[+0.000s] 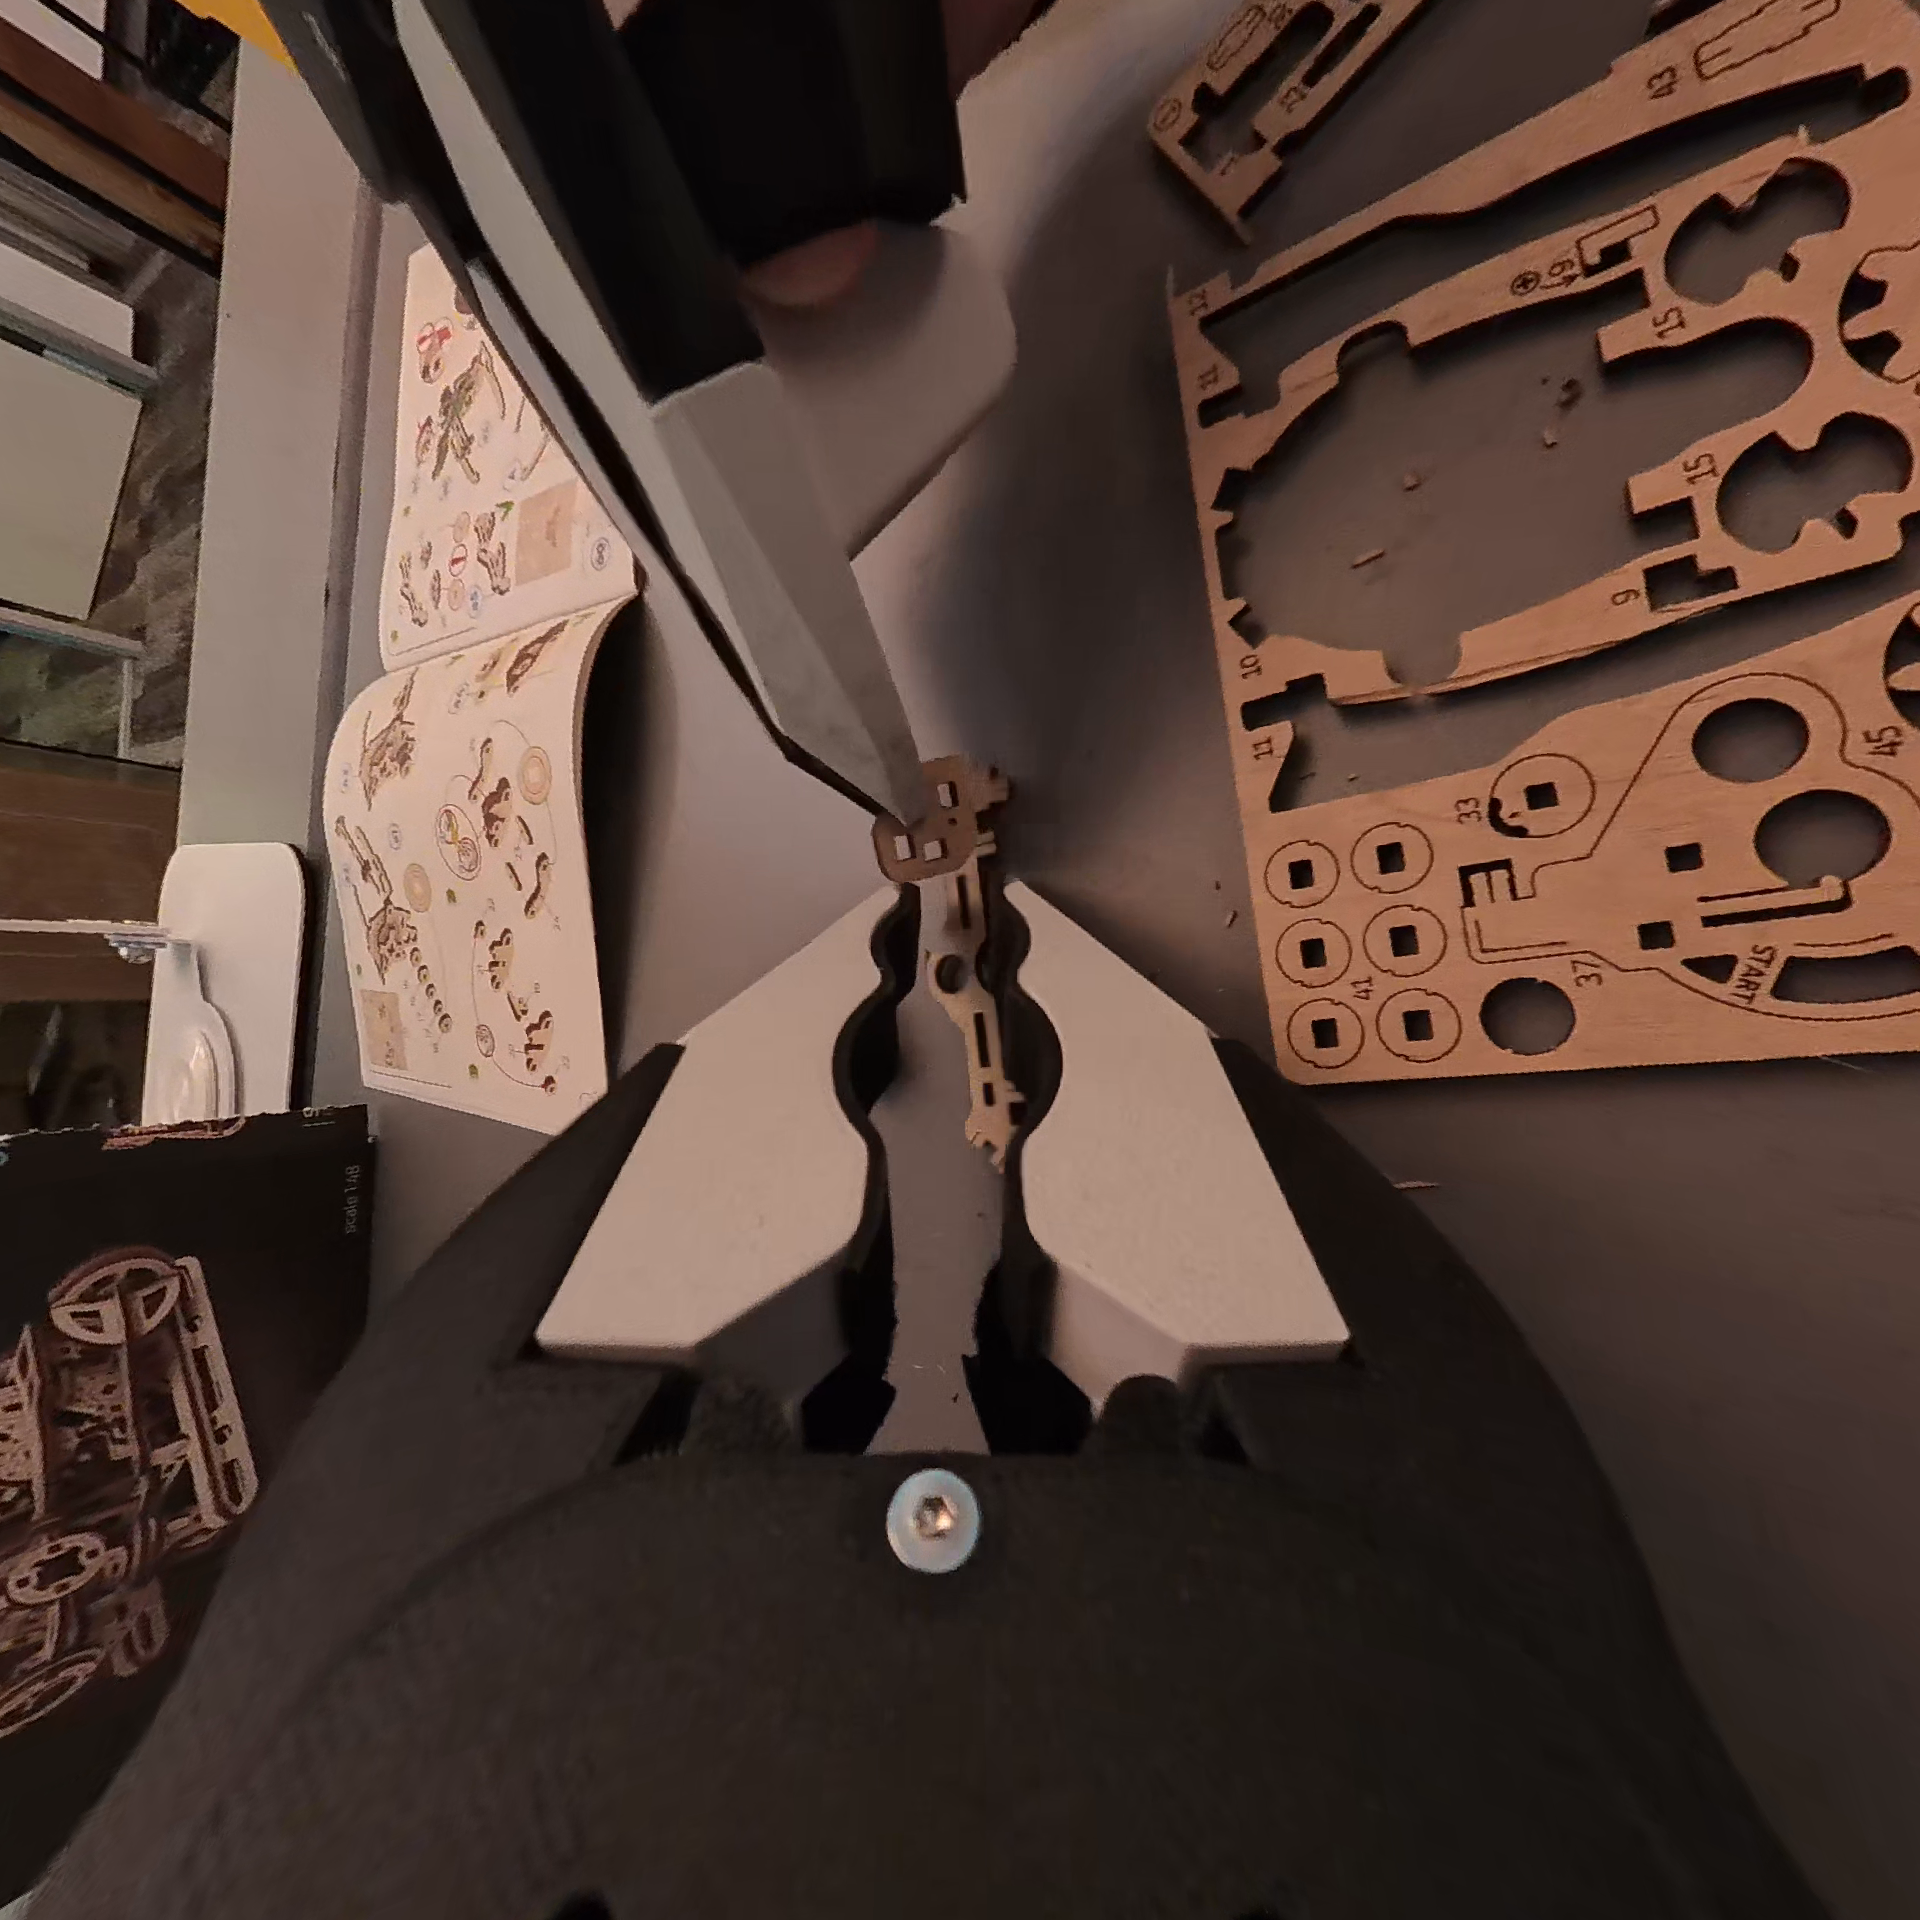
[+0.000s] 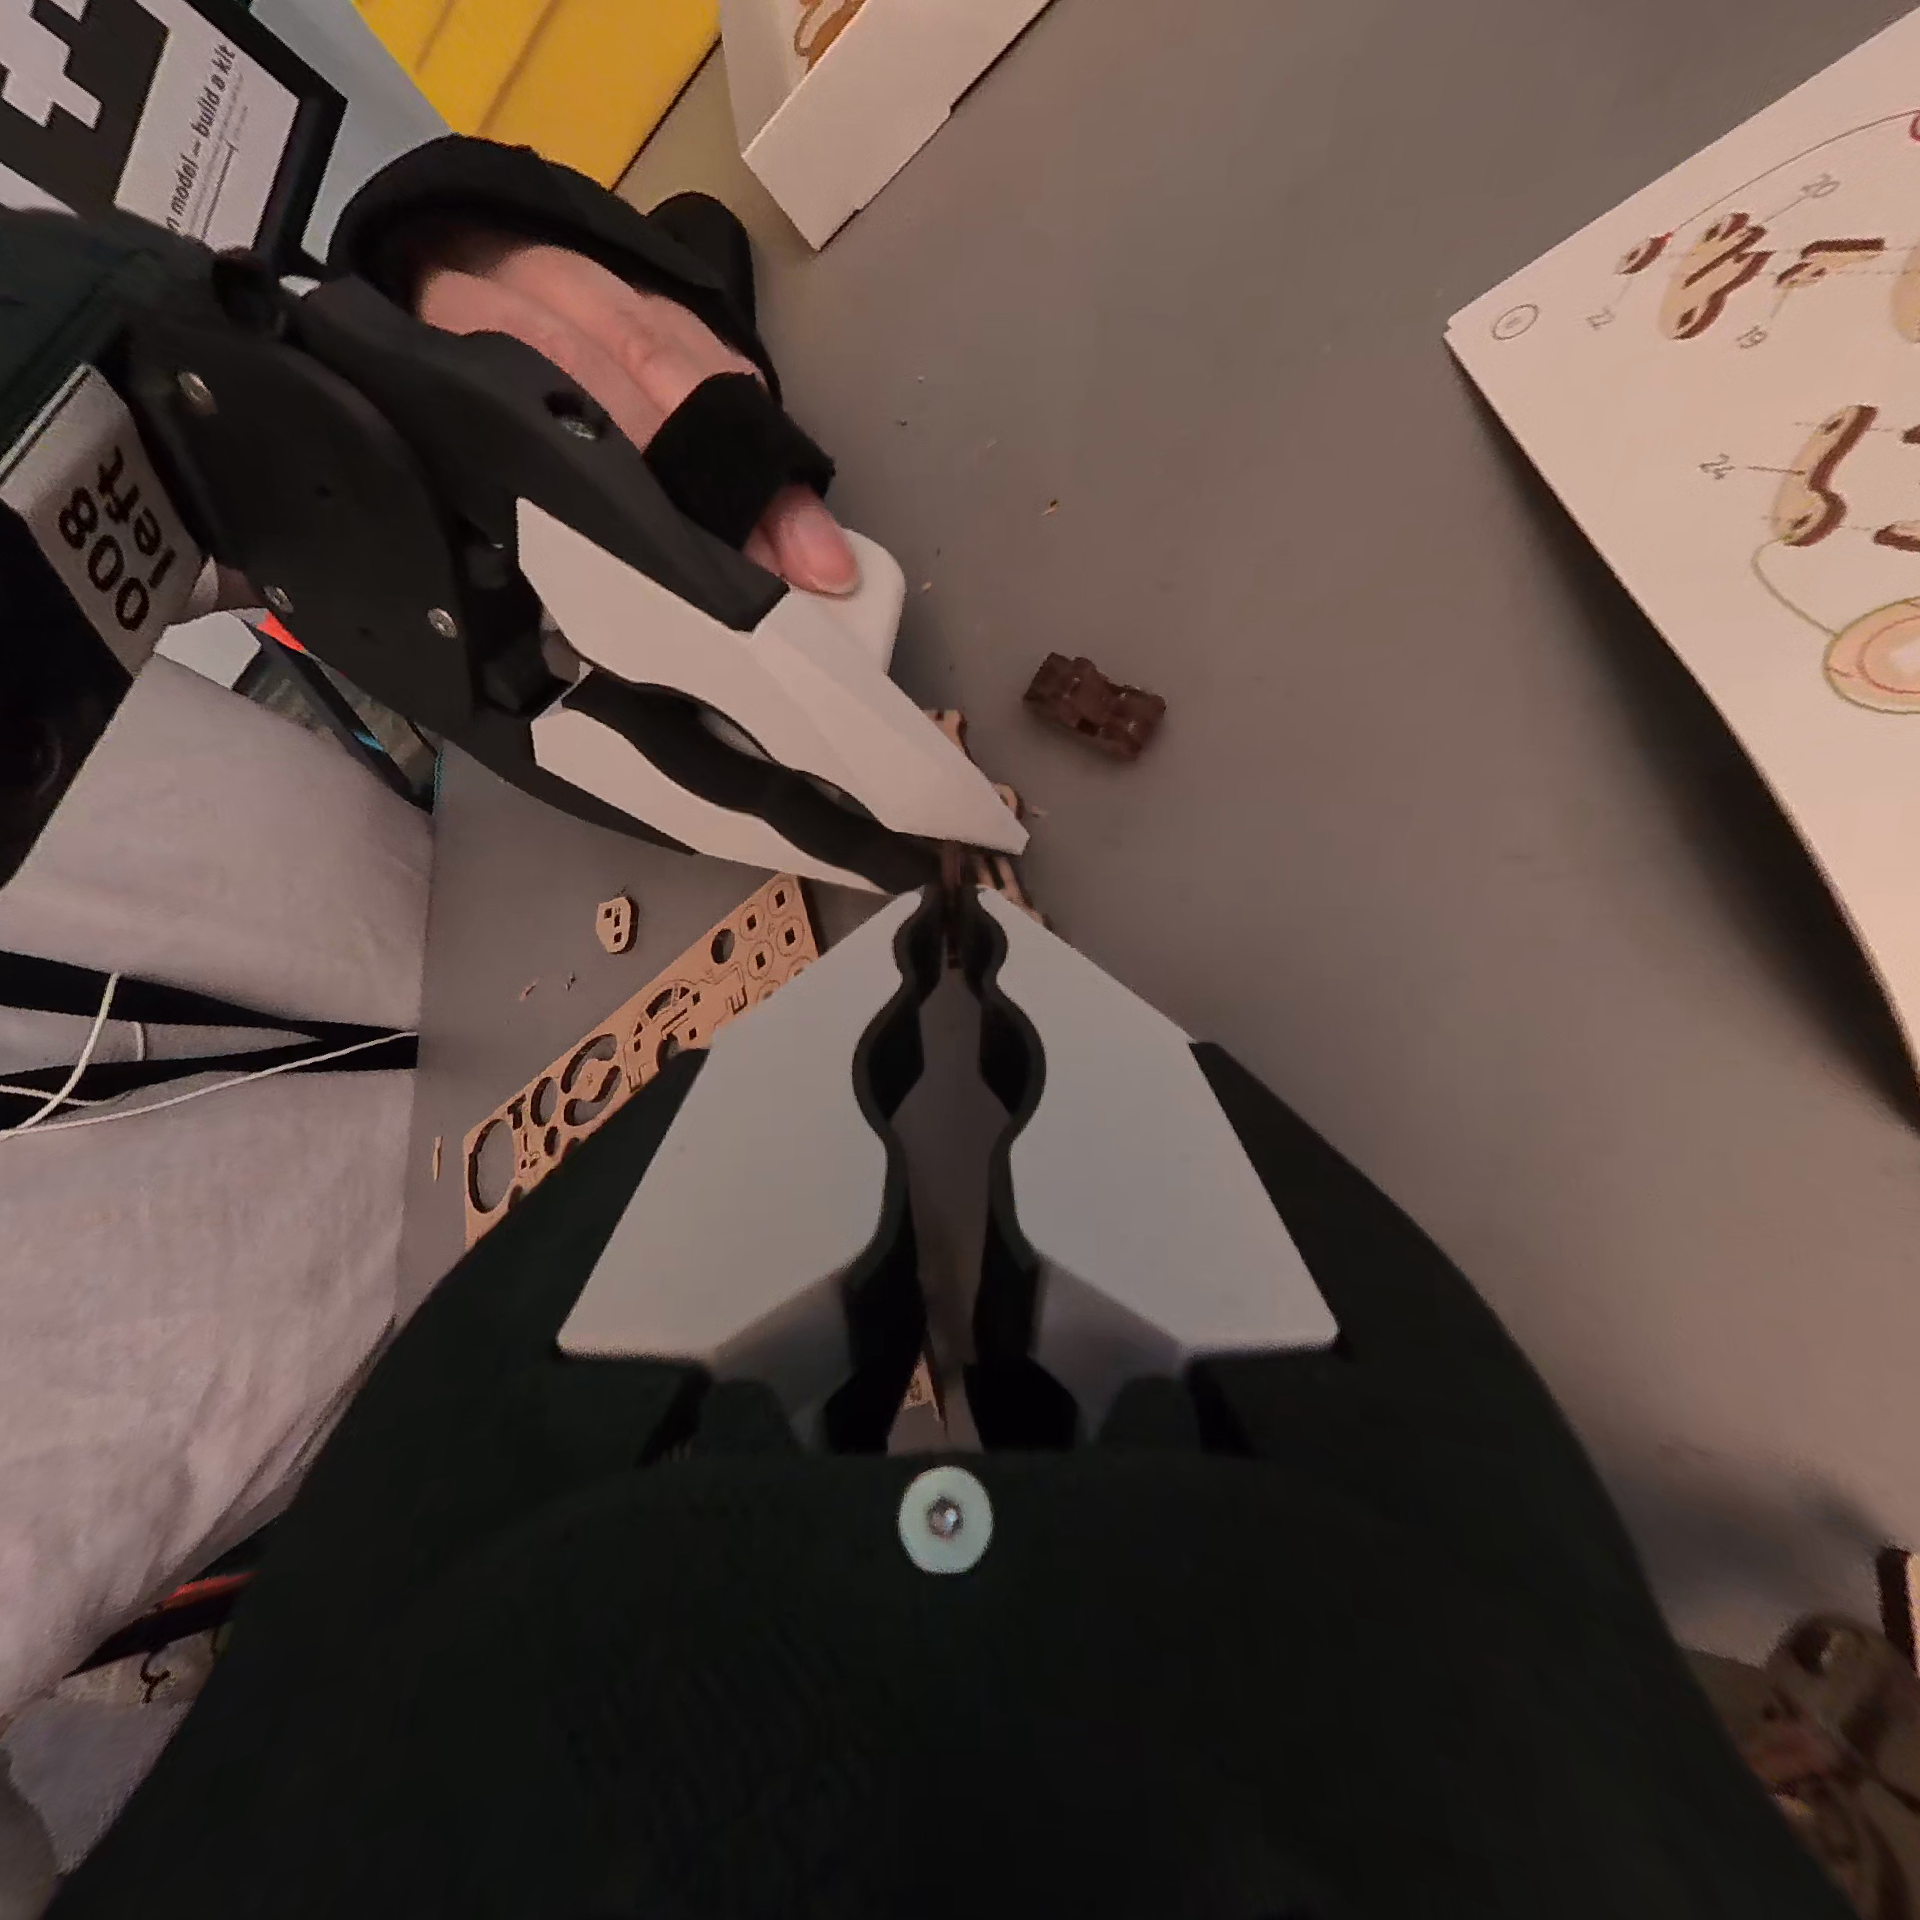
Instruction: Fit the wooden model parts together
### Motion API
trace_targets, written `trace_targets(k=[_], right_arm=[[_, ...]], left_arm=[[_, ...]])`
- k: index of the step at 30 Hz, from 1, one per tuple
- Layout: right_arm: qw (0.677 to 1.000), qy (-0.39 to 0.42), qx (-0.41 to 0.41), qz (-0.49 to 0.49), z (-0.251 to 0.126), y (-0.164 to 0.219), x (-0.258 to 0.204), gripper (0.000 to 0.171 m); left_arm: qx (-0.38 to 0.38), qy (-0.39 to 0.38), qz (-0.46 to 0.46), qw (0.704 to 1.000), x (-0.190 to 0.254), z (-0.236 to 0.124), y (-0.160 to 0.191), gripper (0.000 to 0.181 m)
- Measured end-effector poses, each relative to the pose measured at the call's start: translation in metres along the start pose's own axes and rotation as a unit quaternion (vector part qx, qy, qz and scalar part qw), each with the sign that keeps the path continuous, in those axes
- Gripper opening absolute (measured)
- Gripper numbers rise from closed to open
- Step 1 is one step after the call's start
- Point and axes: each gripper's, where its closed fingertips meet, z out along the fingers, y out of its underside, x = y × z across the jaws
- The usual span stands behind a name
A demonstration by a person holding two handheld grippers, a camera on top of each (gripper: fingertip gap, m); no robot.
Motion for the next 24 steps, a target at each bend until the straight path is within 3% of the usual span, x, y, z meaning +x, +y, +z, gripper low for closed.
trace_targets(k=[3,16,24], right_arm=[[1.0,0.011,-0.003,-0.009,0.001,0.0,0.002,0.001],[0.99,0.094,0.058,-0.086,-0.007,-0.024,0.017,0.001],[0.988,0.1,0.015,-0.117,-0.005,-0.011,0.016,0.001]], left_arm=[[-0.003,0.016,-0.006,1.0,0.003,0.0,0.003,0.001],[-0.001,0.042,-0.07,0.997,0.001,0.0,0.006,0.004],[-0.025,0.039,-0.052,0.998,-0.001,-0.002,0.011,0.0]])
